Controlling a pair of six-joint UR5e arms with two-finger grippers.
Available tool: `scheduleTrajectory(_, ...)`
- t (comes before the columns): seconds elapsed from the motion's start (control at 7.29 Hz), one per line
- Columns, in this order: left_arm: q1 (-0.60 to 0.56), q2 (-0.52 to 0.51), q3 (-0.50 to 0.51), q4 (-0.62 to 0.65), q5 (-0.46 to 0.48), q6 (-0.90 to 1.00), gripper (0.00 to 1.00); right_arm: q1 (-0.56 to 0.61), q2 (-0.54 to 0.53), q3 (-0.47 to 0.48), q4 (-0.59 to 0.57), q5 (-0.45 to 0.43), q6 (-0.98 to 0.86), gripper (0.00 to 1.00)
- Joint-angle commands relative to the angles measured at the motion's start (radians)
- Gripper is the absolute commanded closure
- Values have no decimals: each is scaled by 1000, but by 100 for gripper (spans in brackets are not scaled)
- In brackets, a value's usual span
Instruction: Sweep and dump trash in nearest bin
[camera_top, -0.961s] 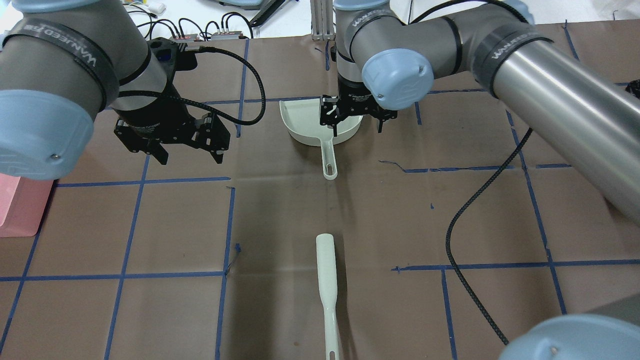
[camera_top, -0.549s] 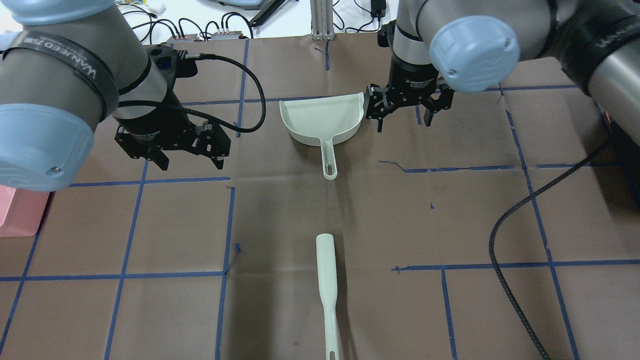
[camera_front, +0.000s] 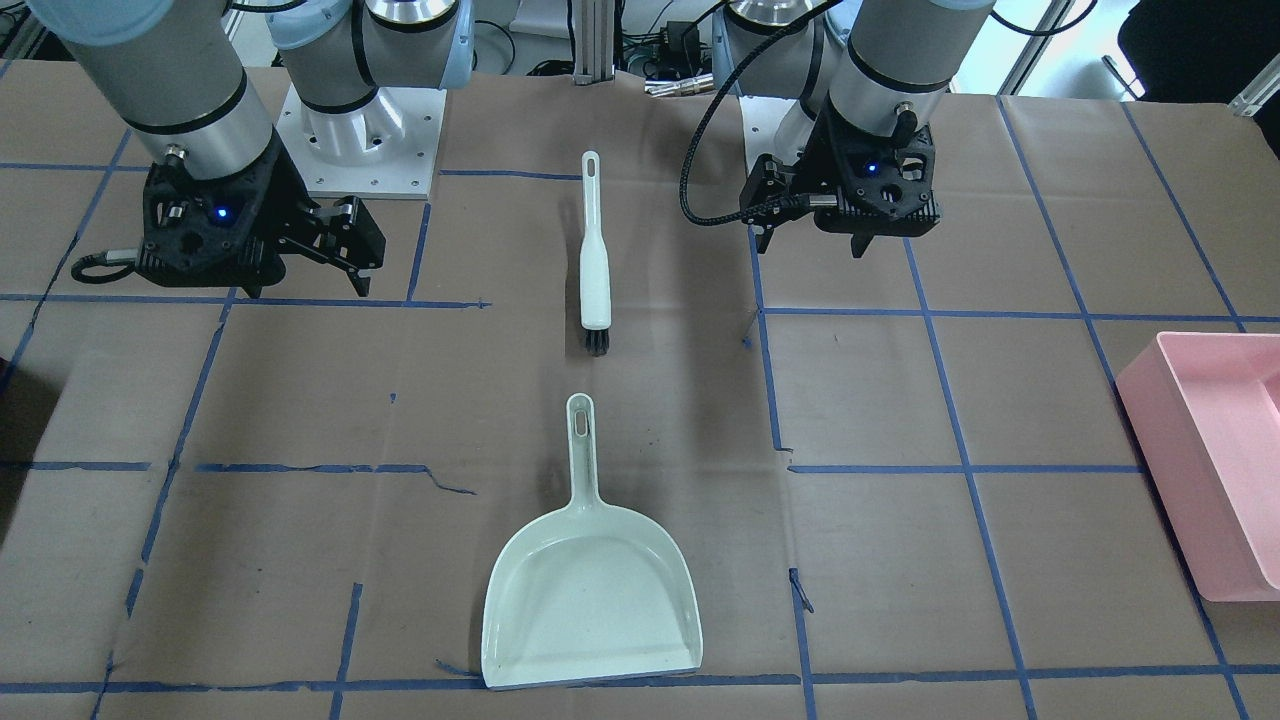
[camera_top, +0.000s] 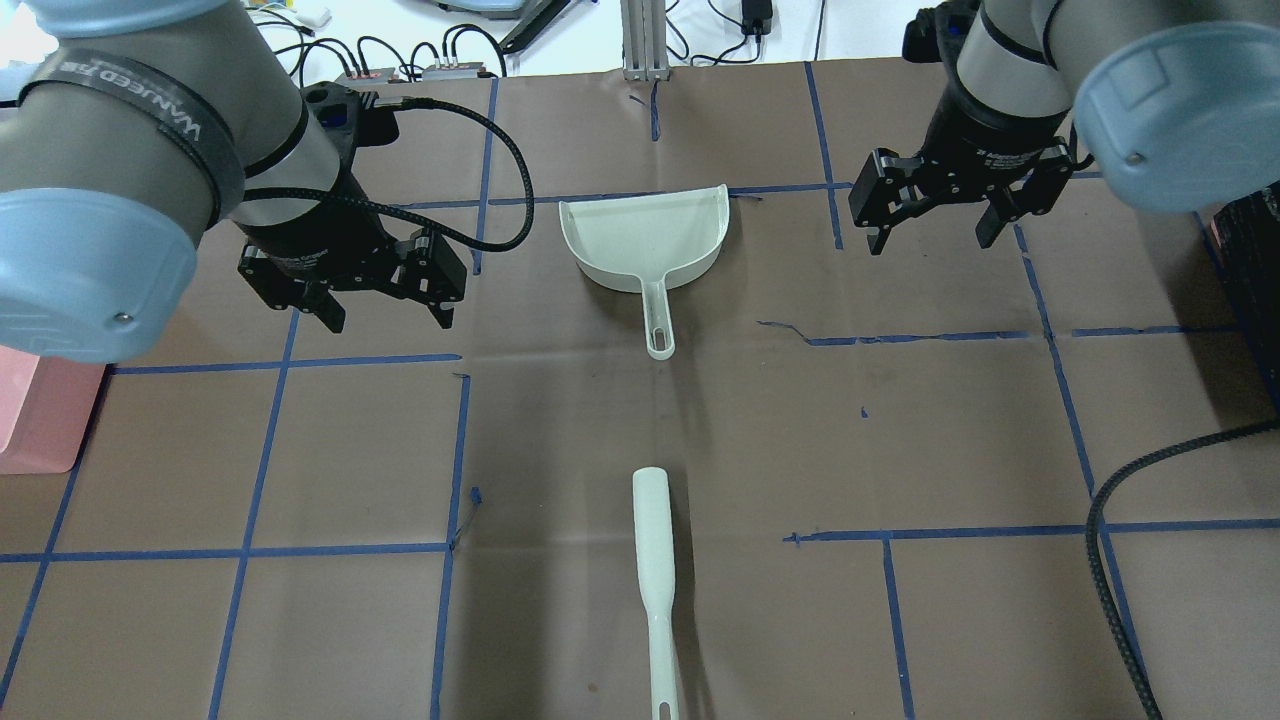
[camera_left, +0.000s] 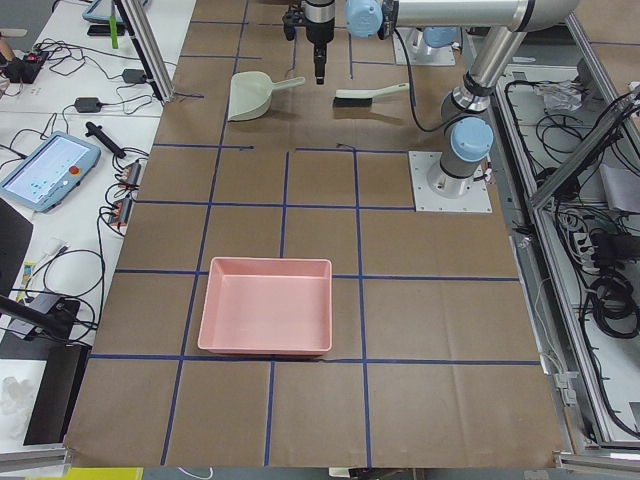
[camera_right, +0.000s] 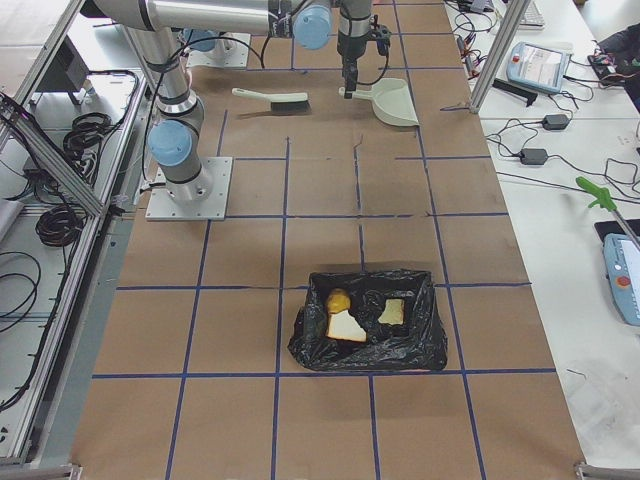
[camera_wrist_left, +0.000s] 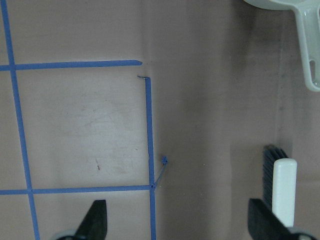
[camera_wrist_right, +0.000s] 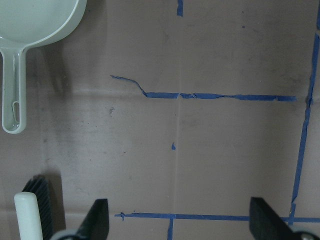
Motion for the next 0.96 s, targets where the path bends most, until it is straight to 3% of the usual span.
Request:
scheduleTrajectory(0.0, 5, 7, 9, 0, -54, -13, 1, 2, -86, 51, 1, 0, 9, 0)
scheduleTrajectory(0.27, 14, -9, 60, -4, -15, 116, 1, 4, -91, 61, -7, 0, 8, 0)
scheduleTrajectory(0.41, 16, -11, 66, -12, 27, 117, 1, 4, -87, 58, -7, -1, 9, 0)
scheduleTrajectory(0.82, 5, 10, 118, -102, 27, 70, 1, 4, -87, 58, -9, -1, 9, 0)
